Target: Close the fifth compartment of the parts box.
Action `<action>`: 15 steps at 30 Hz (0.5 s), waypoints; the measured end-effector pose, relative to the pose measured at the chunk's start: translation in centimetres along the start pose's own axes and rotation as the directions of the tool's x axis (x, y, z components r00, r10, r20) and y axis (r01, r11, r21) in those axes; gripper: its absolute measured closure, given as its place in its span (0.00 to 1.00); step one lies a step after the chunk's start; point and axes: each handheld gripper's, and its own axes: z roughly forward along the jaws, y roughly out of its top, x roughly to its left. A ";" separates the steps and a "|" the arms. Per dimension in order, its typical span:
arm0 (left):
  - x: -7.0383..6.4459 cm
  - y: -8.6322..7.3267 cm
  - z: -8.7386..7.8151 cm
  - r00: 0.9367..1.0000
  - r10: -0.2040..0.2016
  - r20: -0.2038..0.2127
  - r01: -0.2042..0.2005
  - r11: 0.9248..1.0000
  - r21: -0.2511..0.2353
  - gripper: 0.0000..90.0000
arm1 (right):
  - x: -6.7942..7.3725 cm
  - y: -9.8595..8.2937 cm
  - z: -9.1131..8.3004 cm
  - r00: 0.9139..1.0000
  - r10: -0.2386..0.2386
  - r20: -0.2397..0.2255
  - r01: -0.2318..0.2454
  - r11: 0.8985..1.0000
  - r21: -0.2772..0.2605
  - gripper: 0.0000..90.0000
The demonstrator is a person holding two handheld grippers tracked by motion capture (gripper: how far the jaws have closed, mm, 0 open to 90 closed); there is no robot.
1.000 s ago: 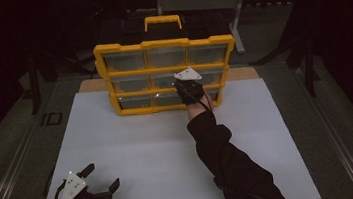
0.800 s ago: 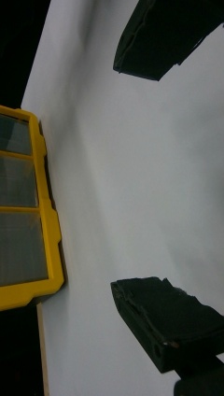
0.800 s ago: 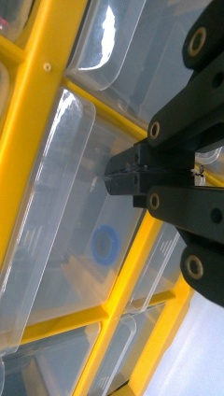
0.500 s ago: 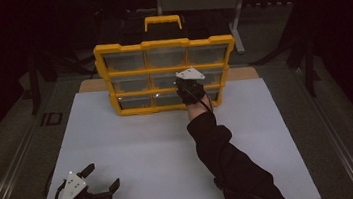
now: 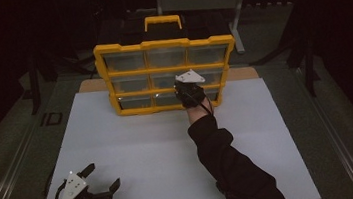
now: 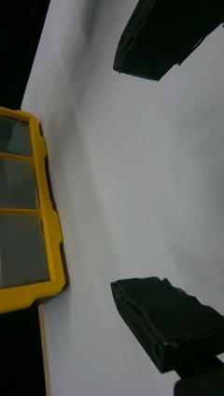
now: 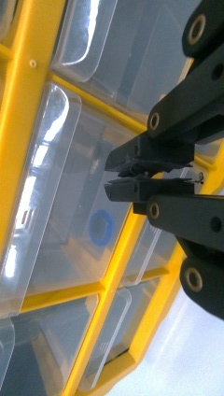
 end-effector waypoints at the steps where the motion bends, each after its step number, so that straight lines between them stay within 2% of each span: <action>1: 0.0 0.0 0.0 1.000 0.001 -0.001 -0.001 1.000 0.000 0.00 | 0.1 0.0 -0.1 1.000 0.001 -0.005 -0.001 1.000 -0.003 0.91; 4: -0.1 0.0 0.0 1.000 0.005 -0.001 -0.005 1.000 0.003 0.00 | 0.2 0.1 -0.2 1.000 -0.001 -0.030 0.001 1.000 -0.003 0.84; 8: -0.1 0.0 0.0 1.000 0.004 -0.002 -0.004 1.000 0.001 0.00 | 0.3 0.2 -0.2 0.998 0.001 -0.061 0.000 1.000 0.013 0.70; 15: -0.1 0.1 0.0 1.000 0.007 -0.001 -0.007 1.000 0.002 0.00 | 0.9 0.4 -0.3 0.997 -0.001 -0.084 0.004 0.999 0.035 0.53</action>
